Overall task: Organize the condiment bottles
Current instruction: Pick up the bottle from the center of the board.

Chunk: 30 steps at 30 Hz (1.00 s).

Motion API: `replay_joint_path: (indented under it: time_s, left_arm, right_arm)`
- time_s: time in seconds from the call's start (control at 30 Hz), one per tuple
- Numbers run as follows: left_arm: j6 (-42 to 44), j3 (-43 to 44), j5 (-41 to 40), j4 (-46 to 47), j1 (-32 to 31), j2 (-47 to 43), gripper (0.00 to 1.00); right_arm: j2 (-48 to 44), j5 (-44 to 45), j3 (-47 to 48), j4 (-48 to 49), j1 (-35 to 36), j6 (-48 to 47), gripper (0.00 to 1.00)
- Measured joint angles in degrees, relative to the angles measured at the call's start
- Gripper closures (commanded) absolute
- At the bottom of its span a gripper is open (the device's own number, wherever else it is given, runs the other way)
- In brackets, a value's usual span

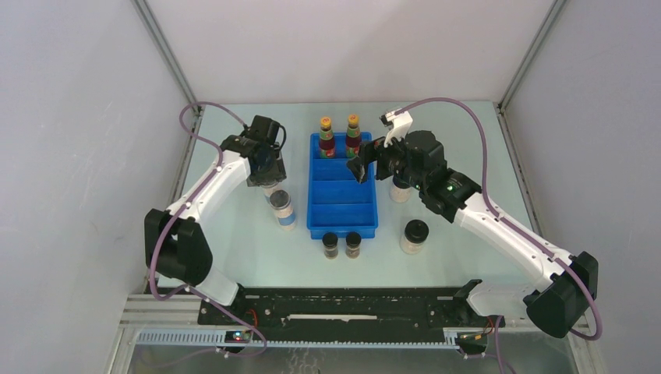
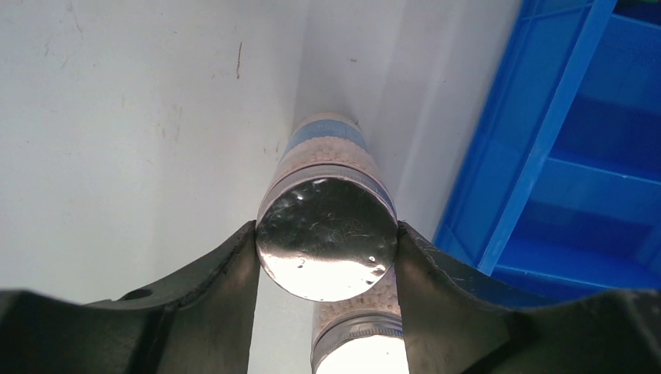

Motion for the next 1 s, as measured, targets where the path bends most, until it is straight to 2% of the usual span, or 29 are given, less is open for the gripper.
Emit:
replay_joint_path:
  time_s: [0.4, 1.0]
  left_arm:
    - [0.04, -0.07, -0.2, 0.07, 0.0, -0.55, 1.0]
    - [1.22, -0.11, -1.75, 0.04, 0.0, -5.97, 1.0]
  right_arm:
    - [0.0, 0.22, 0.0, 0.0, 0.13, 0.33, 0.0]
    - [0.0, 2.4, 0.0, -0.04, 0.79, 0.83, 0.0]
